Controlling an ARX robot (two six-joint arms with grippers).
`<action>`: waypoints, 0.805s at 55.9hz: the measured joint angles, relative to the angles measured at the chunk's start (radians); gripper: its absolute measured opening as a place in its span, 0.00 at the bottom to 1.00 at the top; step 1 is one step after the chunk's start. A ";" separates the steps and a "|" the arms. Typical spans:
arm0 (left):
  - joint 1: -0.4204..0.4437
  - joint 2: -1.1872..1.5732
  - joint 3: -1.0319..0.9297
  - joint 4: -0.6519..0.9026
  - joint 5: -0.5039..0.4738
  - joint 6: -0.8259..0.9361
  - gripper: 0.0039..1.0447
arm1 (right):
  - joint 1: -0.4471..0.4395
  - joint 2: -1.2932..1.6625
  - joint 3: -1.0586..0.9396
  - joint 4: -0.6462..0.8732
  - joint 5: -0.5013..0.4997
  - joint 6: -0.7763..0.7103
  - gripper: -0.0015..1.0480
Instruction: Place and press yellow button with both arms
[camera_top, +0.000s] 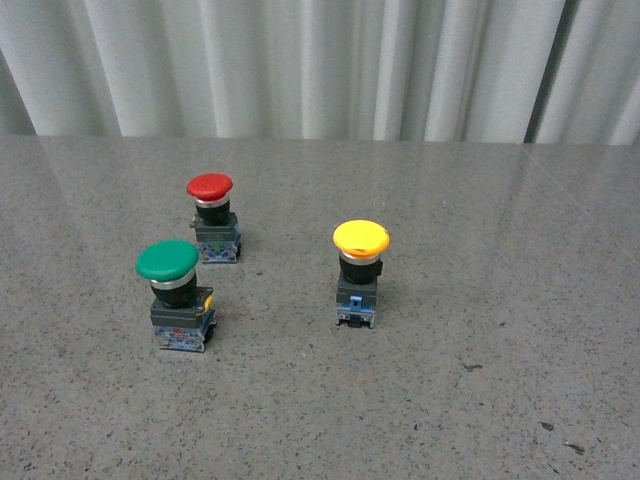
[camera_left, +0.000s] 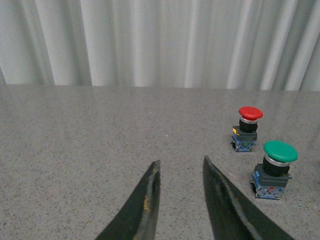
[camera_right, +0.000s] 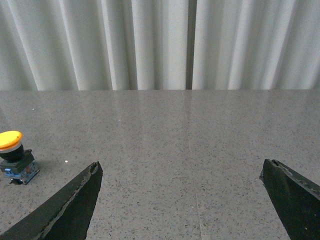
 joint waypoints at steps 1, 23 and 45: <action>0.000 0.000 0.000 0.000 0.000 0.000 0.29 | 0.000 0.000 0.000 0.000 0.000 0.000 0.94; 0.000 0.000 0.000 0.000 0.000 0.000 0.94 | 0.000 0.000 0.000 0.000 0.000 0.000 0.94; 0.000 0.000 0.000 0.000 0.000 0.000 0.94 | 0.196 0.680 0.284 0.564 0.023 0.131 0.94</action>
